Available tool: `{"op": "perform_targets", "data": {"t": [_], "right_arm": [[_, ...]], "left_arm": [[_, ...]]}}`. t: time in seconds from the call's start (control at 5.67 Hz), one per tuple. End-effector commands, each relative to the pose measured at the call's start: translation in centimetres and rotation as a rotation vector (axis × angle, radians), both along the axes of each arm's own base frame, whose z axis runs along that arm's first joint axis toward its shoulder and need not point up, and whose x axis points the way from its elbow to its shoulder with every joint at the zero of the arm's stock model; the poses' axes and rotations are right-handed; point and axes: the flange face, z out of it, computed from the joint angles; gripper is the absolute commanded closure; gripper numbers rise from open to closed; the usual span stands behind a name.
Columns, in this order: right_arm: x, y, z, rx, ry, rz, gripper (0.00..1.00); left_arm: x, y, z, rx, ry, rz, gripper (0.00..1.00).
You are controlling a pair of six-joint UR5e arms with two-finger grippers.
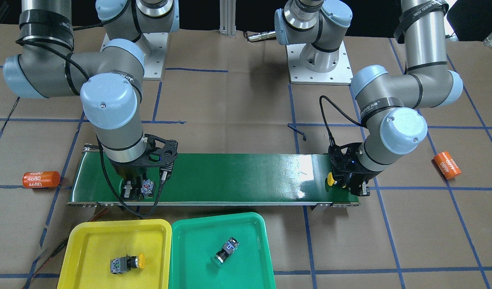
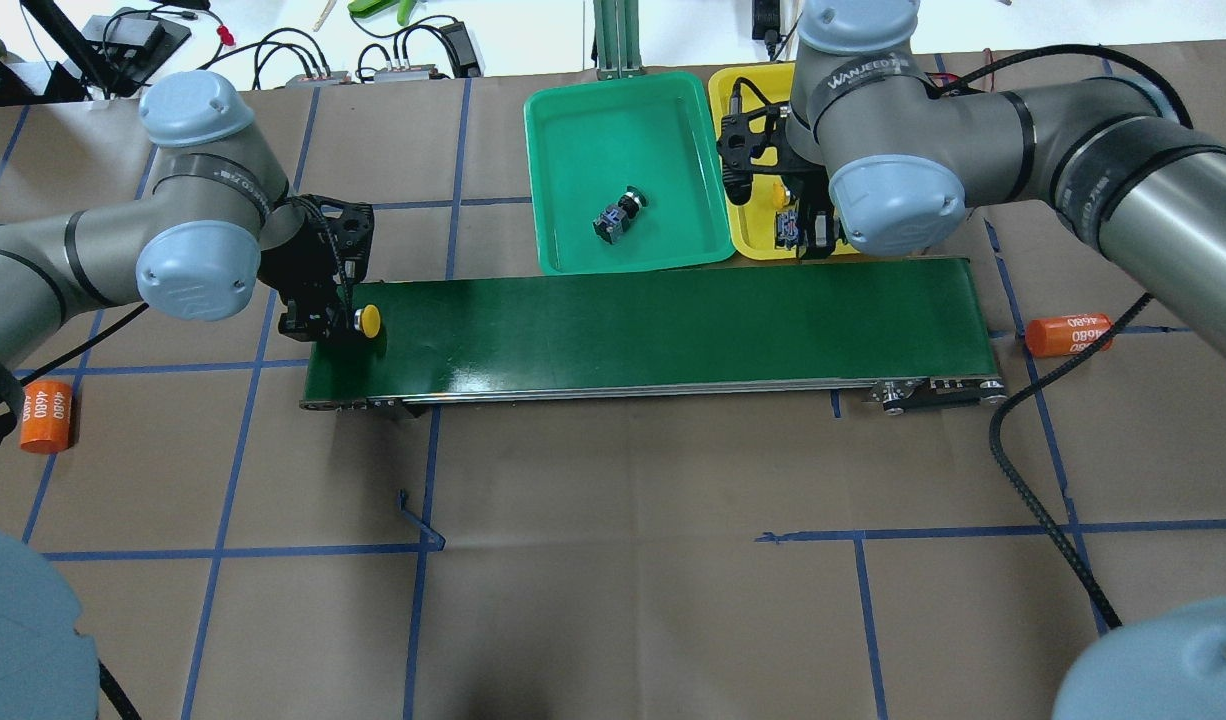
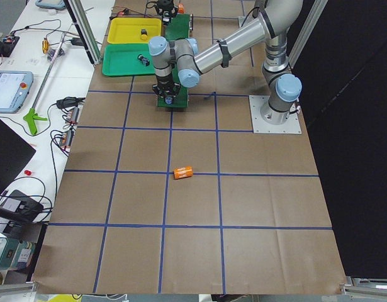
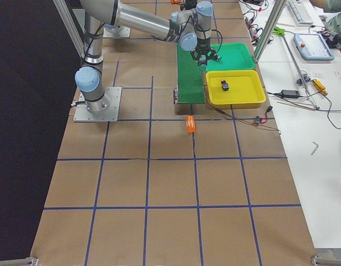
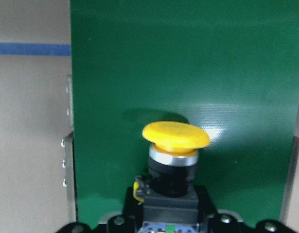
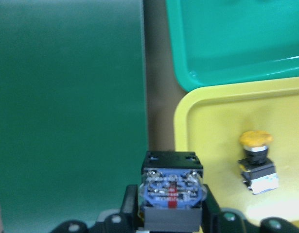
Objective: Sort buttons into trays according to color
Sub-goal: 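Place yellow button on belt with left while right carries green button, then drop the green button into the green tray with the right gripper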
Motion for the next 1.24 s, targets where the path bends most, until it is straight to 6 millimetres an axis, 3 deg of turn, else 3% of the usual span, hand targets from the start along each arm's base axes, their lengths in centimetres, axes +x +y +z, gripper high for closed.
{"op": "perform_targets", "data": {"t": [0.0,0.18,0.35,0.53,0.71,0.88,1.06], "right_arm": [[2.7,-8.1,-2.5,-0.032,-0.038,0.011,0.95],[5.1,-10.0,-4.2,-0.033,-0.074,0.010,0.94],[7.9,-10.7,-6.0,-0.026,-0.095,-0.012,0.94],[10.7,-10.1,-8.2,-0.005,-0.095,0.010,0.94],[12.3,-9.6,-9.3,0.017,-0.146,-0.006,0.70],[12.4,-9.5,-9.6,0.029,-0.170,-0.014,0.01],[12.3,-9.6,-7.9,0.006,-0.167,-0.009,0.00]], "left_arm": [[-1.1,0.2,0.1,0.001,-0.001,-0.004,0.91],[-1.3,0.8,0.6,-0.003,-0.004,0.011,0.84],[-1.4,1.4,-0.1,0.012,-0.003,0.010,0.01],[-0.7,1.0,0.9,-0.001,-0.009,0.018,0.02],[0.2,0.8,1.6,-0.006,-0.012,0.028,0.02],[5.5,0.5,2.3,-0.005,-0.009,0.104,0.02],[11.0,0.9,2.5,-0.002,-0.008,0.168,0.02]]}}
